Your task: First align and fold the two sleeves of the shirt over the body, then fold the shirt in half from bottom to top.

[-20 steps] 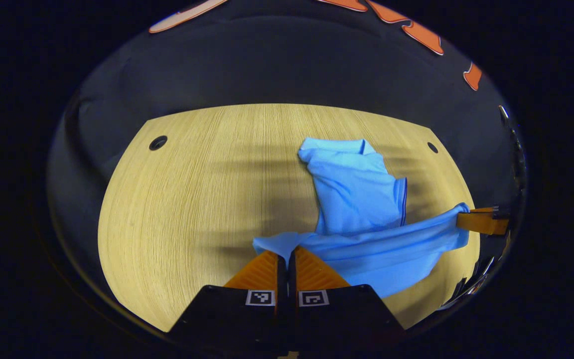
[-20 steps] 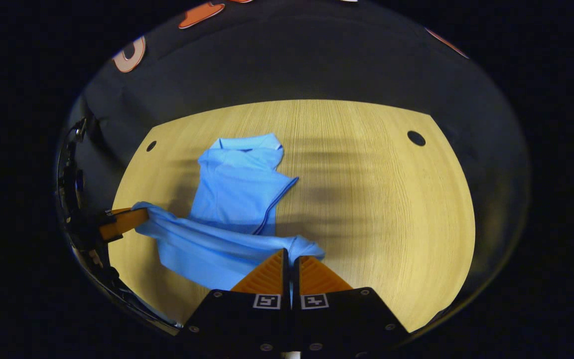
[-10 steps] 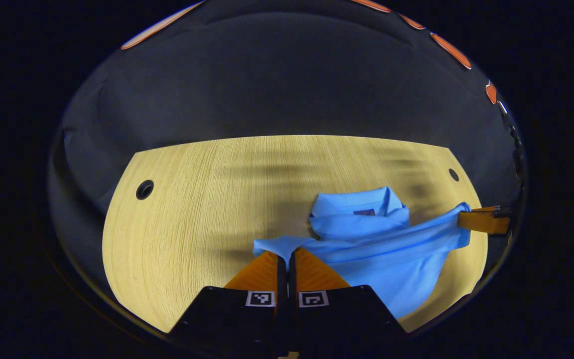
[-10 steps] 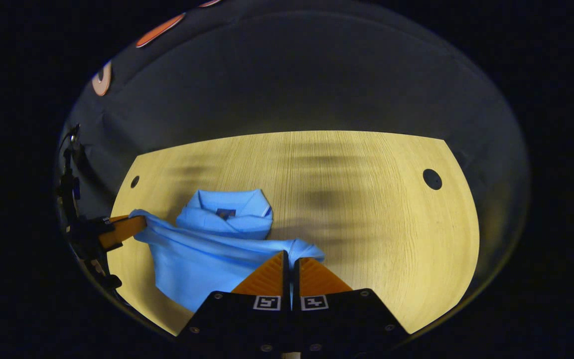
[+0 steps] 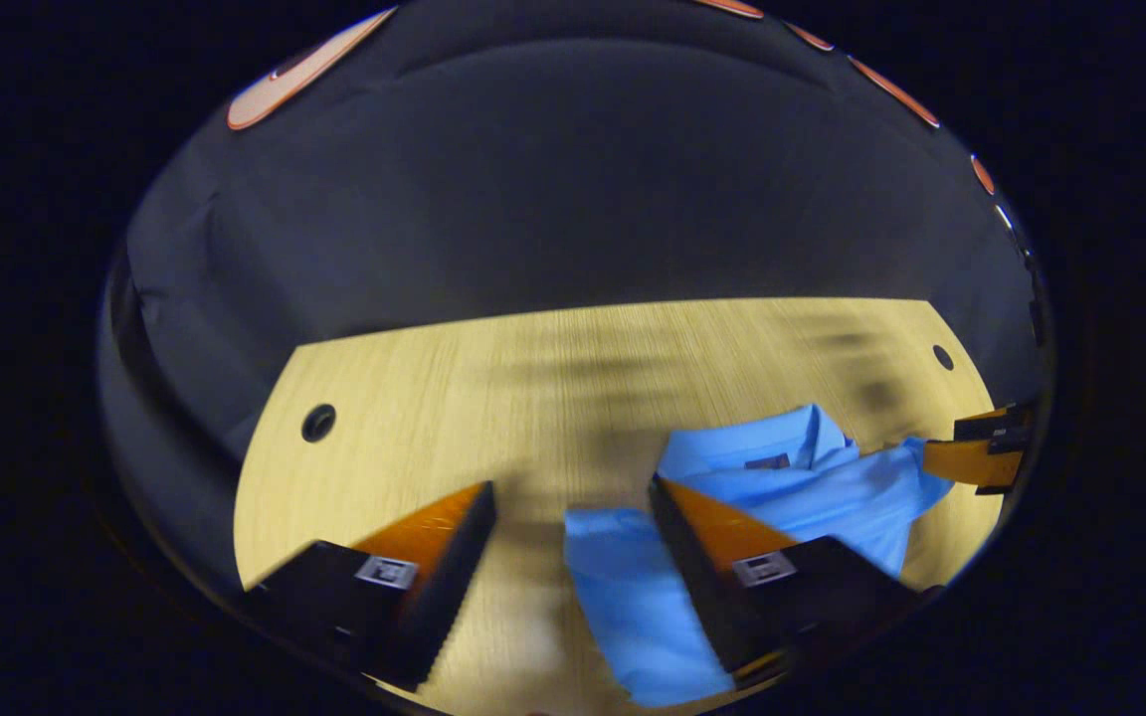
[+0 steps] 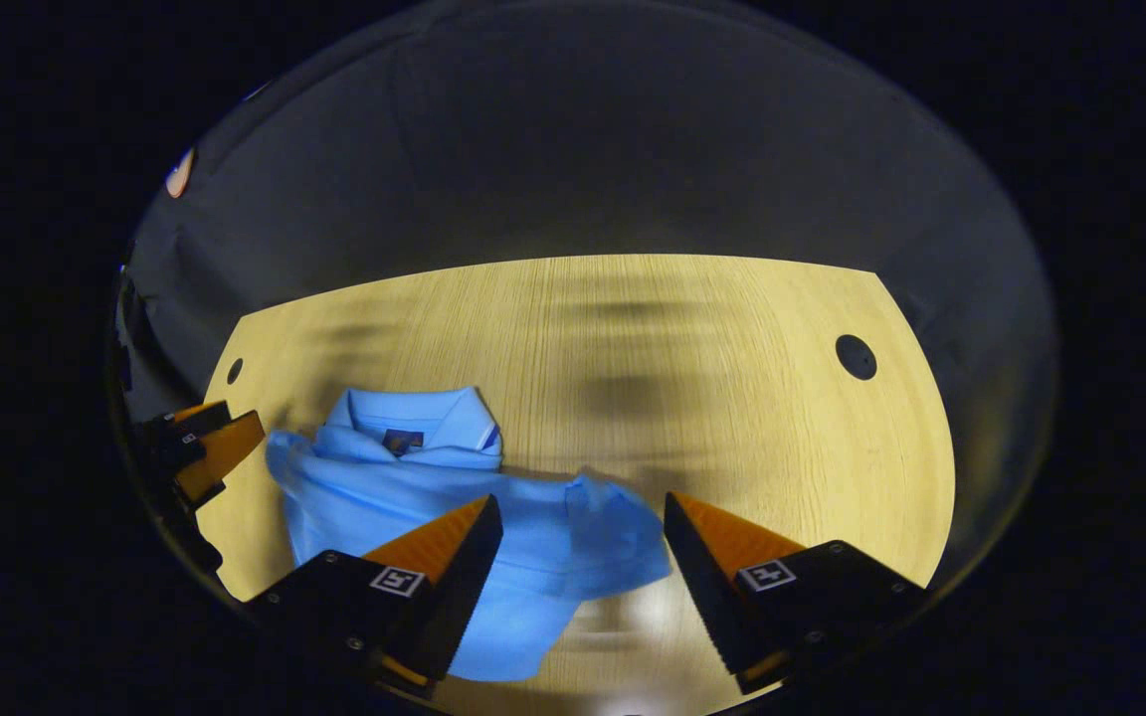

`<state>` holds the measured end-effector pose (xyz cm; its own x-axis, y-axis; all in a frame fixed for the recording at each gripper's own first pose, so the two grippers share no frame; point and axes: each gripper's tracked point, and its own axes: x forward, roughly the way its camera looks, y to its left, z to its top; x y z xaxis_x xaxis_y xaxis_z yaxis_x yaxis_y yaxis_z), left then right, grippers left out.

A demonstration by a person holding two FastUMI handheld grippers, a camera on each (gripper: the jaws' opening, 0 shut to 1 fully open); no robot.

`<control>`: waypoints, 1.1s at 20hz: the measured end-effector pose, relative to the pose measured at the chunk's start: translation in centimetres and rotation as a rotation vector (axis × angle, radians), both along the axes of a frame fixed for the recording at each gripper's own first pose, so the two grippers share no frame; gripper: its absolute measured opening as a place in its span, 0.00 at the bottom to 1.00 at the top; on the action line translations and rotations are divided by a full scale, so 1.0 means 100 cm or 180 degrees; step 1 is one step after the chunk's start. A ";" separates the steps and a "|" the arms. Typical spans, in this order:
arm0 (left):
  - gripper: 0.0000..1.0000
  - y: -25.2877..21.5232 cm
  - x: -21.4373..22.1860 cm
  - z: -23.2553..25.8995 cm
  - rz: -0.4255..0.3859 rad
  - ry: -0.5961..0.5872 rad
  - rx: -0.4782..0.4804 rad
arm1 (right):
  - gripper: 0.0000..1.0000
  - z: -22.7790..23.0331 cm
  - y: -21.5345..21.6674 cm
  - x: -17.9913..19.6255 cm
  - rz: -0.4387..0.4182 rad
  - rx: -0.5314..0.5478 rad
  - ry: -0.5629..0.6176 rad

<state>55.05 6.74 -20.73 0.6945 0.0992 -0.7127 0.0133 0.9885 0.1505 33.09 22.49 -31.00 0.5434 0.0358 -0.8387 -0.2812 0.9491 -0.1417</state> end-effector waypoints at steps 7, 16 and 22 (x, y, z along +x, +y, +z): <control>0.99 0.005 -0.022 0.118 0.0015 -0.0841 0.0046 | 0.99 0.085 0.012 -0.021 0.0146 0.0132 -0.0589; 1.00 0.017 -0.124 0.227 0.0117 -0.1489 -0.0185 | 0.99 0.193 0.016 -0.111 0.0316 0.0225 -0.1447; 0.99 0.038 -0.212 0.270 0.0213 -0.1816 -0.0186 | 0.99 0.233 0.007 -0.178 0.0251 0.0363 -0.1751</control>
